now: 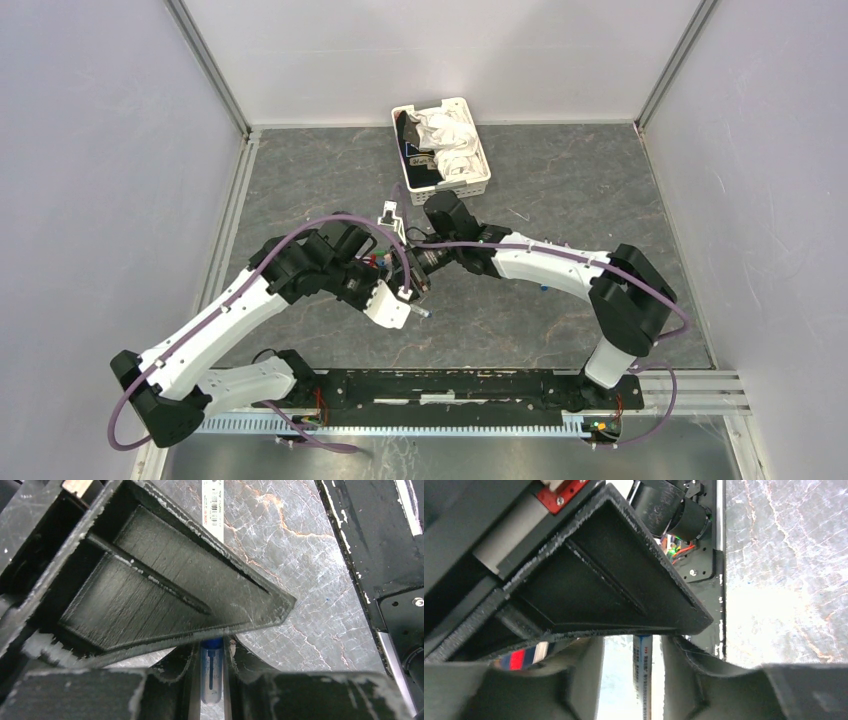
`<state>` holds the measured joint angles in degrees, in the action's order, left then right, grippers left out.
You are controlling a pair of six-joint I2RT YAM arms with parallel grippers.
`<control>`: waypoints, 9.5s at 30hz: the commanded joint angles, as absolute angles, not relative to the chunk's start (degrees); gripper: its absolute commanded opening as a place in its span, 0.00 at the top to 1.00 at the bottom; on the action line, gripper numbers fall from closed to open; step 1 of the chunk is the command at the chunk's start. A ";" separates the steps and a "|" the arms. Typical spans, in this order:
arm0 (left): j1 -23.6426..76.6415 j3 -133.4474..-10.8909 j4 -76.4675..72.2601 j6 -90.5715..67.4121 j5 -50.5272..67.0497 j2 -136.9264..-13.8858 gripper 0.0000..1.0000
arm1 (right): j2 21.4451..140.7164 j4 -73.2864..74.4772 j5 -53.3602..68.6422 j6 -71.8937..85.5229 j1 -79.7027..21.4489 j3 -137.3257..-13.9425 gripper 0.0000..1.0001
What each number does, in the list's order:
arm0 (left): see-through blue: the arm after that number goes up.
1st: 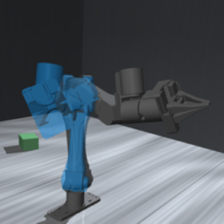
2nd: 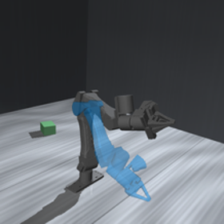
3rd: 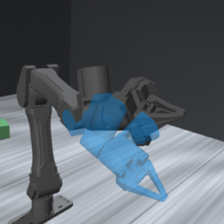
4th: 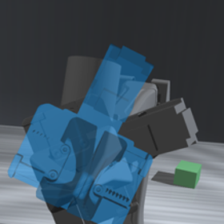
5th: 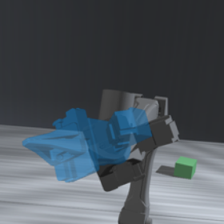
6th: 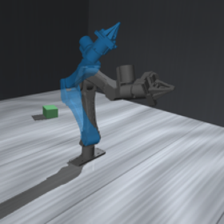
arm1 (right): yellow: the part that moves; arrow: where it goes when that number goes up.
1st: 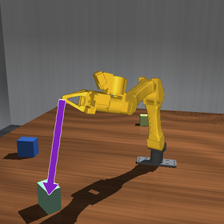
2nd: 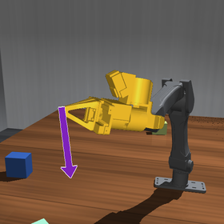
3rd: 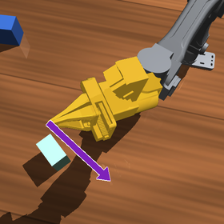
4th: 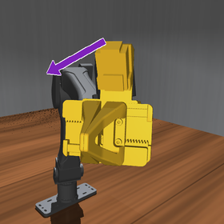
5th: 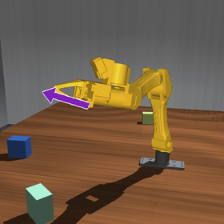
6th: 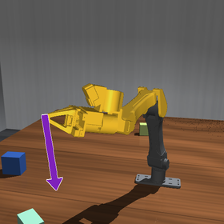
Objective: Open the pen caps
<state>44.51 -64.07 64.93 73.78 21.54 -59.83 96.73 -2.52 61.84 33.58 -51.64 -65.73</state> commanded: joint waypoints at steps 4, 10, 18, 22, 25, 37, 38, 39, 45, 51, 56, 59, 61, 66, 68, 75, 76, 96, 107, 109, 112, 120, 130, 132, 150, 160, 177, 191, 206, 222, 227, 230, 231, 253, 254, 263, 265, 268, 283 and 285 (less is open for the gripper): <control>45.00 -64.77 63.01 76.77 21.98 -58.94 0.98 | 96.89 -4.42 60.47 33.98 -51.48 -65.67 0.02; 45.00 -64.86 63.15 78.14 22.10 -58.03 0.98 | 90.62 -1.91 47.86 29.97 -49.62 -63.37 0.02; 45.09 -65.92 63.82 80.37 20.83 -57.57 0.98 | 89.05 -38.02 52.42 51.65 -46.02 -44.35 0.02; 45.09 -66.05 64.20 80.10 20.35 -57.01 0.98 | 82.64 11.84 22.31 14.80 -46.85 -62.95 0.02; 45.09 -65.37 64.25 80.82 20.26 -56.40 0.98 | 81.32 8.08 27.16 19.91 -43.74 -60.37 0.02; 45.09 -65.36 63.53 81.27 20.44 -56.85 0.98 | 83.06 -21.37 54.73 37.08 -42.64 -51.66 0.02; 45.09 -65.69 63.54 80.92 20.78 -57.05 0.98 | 83.76 -20.67 55.07 36.17 -43.56 -52.55 0.02; 45.07 -66.07 63.54 80.54 21.16 -57.31 0.98 | 84.67 -21.46 55.84 36.66 -44.42 -52.98 0.02; 45.09 -68.00 64.10 78.73 22.61 -58.45 0.98 | 90.14 -24.02 57.94 38.18 -48.69 -57.43 0.11; 45.09 -67.61 64.24 78.62 22.41 -58.05 0.98 | 91.51 -22.44 58.71 38.15 -50.61 -59.69 0.32; 45.10 -66.83 64.04 79.49 21.37 -58.02 0.98 | 91.08 -22.15 59.24 39.10 -51.59 -59.84 0.51; 45.09 -65.97 63.78 80.54 20.34 -57.75 0.98 | 91.05 -22.15 59.32 40.35 -51.78 -60.24 0.63; 45.09 -65.15 63.33 81.16 19.85 -57.42 0.98 | 91.51 -22.02 59.53 41.16 -52.08 -60.82 0.71; 45.09 -63.96 62.83 82.84 18.17 -57.25 0.97 | 92.89 -19.96 60.03 41.57 -52.19 -62.78 0.83; 45.09 -63.59 62.84 83.65 17.08 -57.52 0.94 | 93.17 -19.30 59.95 41.57 -52.36 -63.35 0.83; 45.26 -63.33 62.03 84.39 16.90 -57.80 0.69 | 94.65 -17.54 60.04 41.61 -52.49 -65.09 0.82; 45.34 -63.29 62.03 84.49 16.76 -57.73 0.68 | 94.82 -17.24 60.03 41.60 -52.49 -65.28 0.83; 45.79 -62.78 61.96 85.88 16.99 -55.89 0.98 | 99.75 -16.19 56.65 44.09 -52.32 -70.63 0.50; 45.88 -62.94 61.66 85.88 17.50 -56.87 0.98 | 105.35 -14.46 54.80 43.54 -52.38 -74.14 1.00; 45.88 -62.72 61.01 86.25 16.10 -57.49 0.98 | 105.71 -9.59 54.73 39.91 -51.76 -73.27 1.00; 35.17 -62.49 63.75 92.54 4.33 -58.52 0.98 | 94.66 5.77 51.69 26.64 -50.78 -56.92 1.00; 23.91 -63.89 67.62 100.33 11.97 -60.36 0.98 | 81.15 -12.57 52.99 37.81 -50.14 -34.63 1.00; 40.97 -65.38 66.13 81.95 16.09 -60.47 0.76 | 86.84 -11.18 54.58 34.44 -49.26 -47.10 1.00; 42.31 -65.47 66.10 78.02 19.55 -60.66 0.33 | 88.35 -12.68 55.22 35.22 -49.22 -49.31 1.00; 47.42 -62.04 60.64 74.99 18.58 -61.92 0.52 | 96.00 -19.75 58.27 41.62 -50.89 -59.93 1.00; 48.43 -61.27 58.01 75.90 15.93 -61.03 0.98 | 98.60 -25.71 56.31 46.93 -50.87 -60.80 0.65; 49.74 -65.64 56.78 77.58 13.23 -68.74 0.98 | 110.82 -15.24 52.72 41.96 -50.36 -75.29 1.00; 30.60 -72.13 69.44 93.03 5.59 -68.97 0.98 | 87.21 -8.16 52.90 31.18 -49.10 -40.97 1.00; 57.04 -69.74 64.07 76.45 2.87 -66.41 0.98 | 98.82 -15.66 55.74 40.01 -49.31 -60.98 0.59; 57.31 -70.74 59.41 61.10 7.97 -68.89 0.98 | 98.06 -42.27 45.74 55.61 -47.79 -58.61 0.86; 57.39 -71.55 58.81 61.30 9.59 -70.09 0.98 | 103.40 -37.88 44.48 54.27 -47.90 -66.26 1.00; 54.82 -71.34 64.20 71.37 -2.33 -69.79 0.98 | 103.76 -13.14 48.39 41.23 -47.29 -64.94 1.00; 44.23 -70.37 64.56 83.36 -5.22 -66.60 0.98 | 95.92 -4.75 46.41 32.19 -47.24 -52.74 1.00; 53.42 -72.48 66.70 69.86 1.63 -68.83 0.98 | 80.15 -12.47 51.50 37.41 -40.12 -47.95 0.33; 53.96 -72.17 66.29 69.54 1.46 -68.72 0.98 | 80.71 -13.88 52.11 38.37 -40.29 -48.10 0.31; 55.75 -70.03 65.51 69.59 0.13 -68.43 0.98 | 86.21 -19.69 54.05 43.11 -43.94 -52.75 0.28; 56.18 -70.03 65.40 69.36 0.13 -68.66 0.98 | 87.87 -20.35 54.10 43.77 -45.35 -54.34 0.30; 56.68 -71.08 65.18 68.39 0.14 -69.27 0.98 | 90.56 -19.97 53.79 43.97 -47.12 -56.49 0.39; 56.95 -71.72 65.51 64.59 8.80 -65.44 0.35 | 88.60 -30.94 58.73 44.73 -46.11 -48.88 1.00; 56.95 -71.72 64.54 64.47 9.17 -64.61 0.35 | 88.28 -34.35 59.96 46.48 -46.11 -47.96 1.00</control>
